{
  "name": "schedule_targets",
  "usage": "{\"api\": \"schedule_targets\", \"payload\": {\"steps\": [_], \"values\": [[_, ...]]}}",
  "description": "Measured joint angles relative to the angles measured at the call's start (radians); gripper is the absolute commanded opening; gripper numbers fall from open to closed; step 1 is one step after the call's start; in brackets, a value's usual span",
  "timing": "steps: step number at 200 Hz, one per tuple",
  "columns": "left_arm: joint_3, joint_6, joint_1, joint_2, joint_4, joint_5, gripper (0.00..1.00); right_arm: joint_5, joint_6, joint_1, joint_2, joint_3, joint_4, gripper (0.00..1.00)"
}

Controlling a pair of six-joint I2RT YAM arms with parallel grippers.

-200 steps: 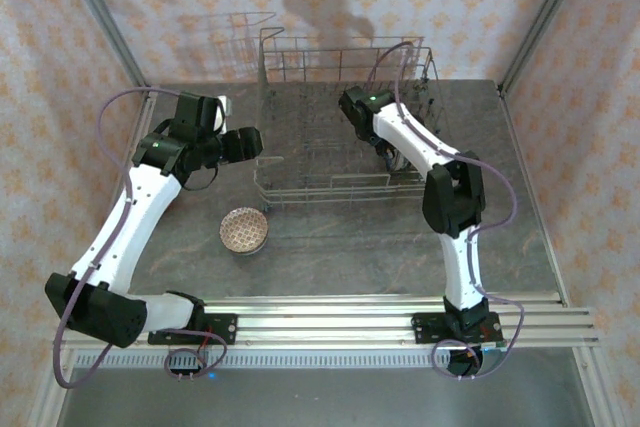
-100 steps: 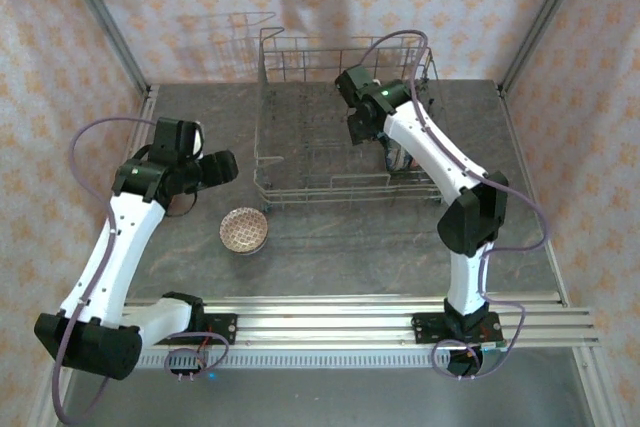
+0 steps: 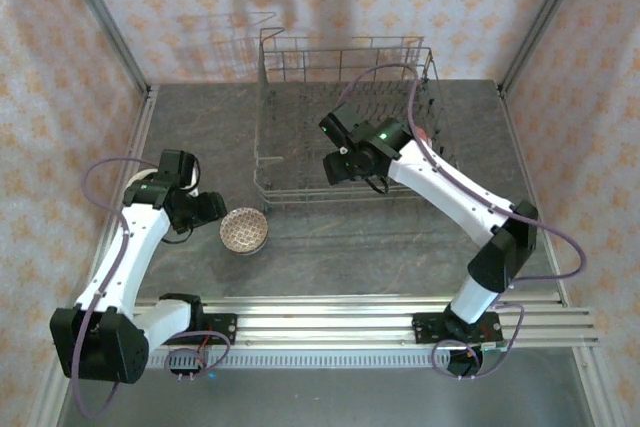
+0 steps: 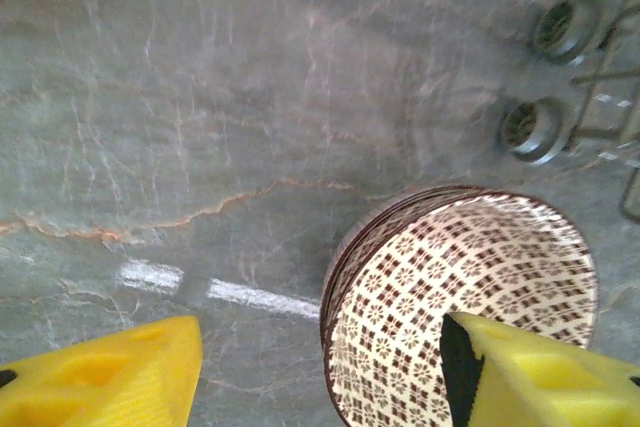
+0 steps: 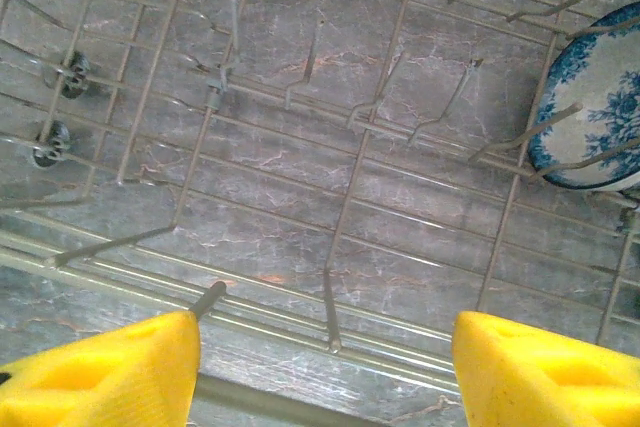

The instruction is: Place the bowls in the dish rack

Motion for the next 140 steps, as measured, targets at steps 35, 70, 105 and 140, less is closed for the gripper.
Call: {"api": "schedule_targets", "payload": {"steps": [35, 70, 105, 140], "values": [[-0.033, 0.005, 0.0, 0.046, 0.028, 0.016, 0.56, -0.004, 0.04, 0.003, -0.031, -0.055, 0.053, 0.66], [-0.039, 0.006, 0.0, 0.101, 0.055, 0.037, 0.51, -0.004, 0.052, 0.003, -0.043, -0.076, 0.077, 0.66], [-0.043, 0.006, -0.003, 0.14, 0.08, 0.039, 0.47, -0.004, 0.055, 0.004, -0.043, -0.085, 0.092, 0.66], [-0.043, 0.006, -0.023, 0.175, 0.092, 0.04, 0.43, -0.004, 0.055, 0.004, -0.043, -0.09, 0.101, 0.66]]}}
